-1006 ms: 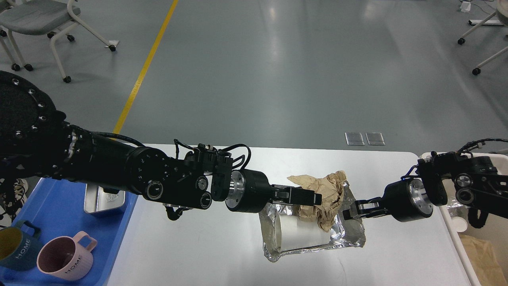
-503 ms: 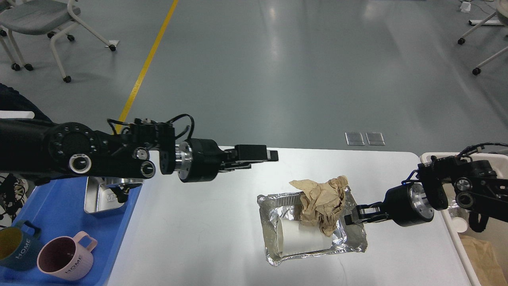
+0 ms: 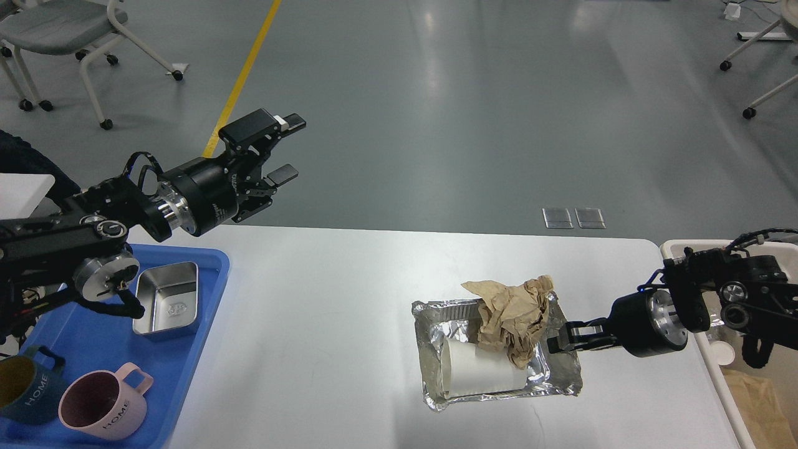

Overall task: Tidy desktop
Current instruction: 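Carry the foil tray with the right gripper into the box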

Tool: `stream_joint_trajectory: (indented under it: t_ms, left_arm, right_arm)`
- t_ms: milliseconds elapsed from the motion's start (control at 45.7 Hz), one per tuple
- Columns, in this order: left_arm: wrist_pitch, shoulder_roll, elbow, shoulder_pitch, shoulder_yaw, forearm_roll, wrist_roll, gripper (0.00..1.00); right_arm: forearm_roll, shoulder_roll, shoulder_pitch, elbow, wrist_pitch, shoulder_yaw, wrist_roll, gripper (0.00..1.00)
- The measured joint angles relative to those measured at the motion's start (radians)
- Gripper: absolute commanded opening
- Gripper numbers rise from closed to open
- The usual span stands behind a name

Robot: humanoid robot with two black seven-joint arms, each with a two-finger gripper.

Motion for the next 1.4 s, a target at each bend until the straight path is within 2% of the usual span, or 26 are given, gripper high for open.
stream_joint_trajectory:
  t_ms: [175,394,547,875,1116,1400]
  left_arm:
    - [-0.002,-0.05,0.048,0.322,-0.342,-0.016,0.006,0.96]
    - [-0.01,-0.138,0.115,0.538,-0.576,-0.017,0.008,0.96]
    - [-0.039,-0.194,0.168,0.603,-0.658,-0.017,0.008,0.96]
    - [-0.114,-0.313,0.287,0.643,-0.771,-0.02,0.006,0.96]
    - [-0.18,-0.381,0.345,0.726,-0.918,-0.02,0.006,0.96]
    - [-0.23,-0.428,0.365,0.81,-0.997,-0.02,0.006,0.96]
  right_arm:
    - [0.02,-0.049,-0.032,-0.029,-0.023,0.003,0.0,0.0]
    - [0.114,-0.082,-0.072,-0.088,-0.084,0.003,0.0,0.0]
    - [0.192,-0.118,-0.108,-0.131,-0.125,0.003,-0.001,0.0]
    - [0.406,-0.201,-0.18,-0.252,-0.198,0.003,0.0,0.0]
    - [0.604,-0.214,-0.248,-0.439,-0.218,0.002,0.0,0.0]
    - [0.78,-0.189,-0.304,-0.639,-0.214,-0.001,-0.002,0.0]
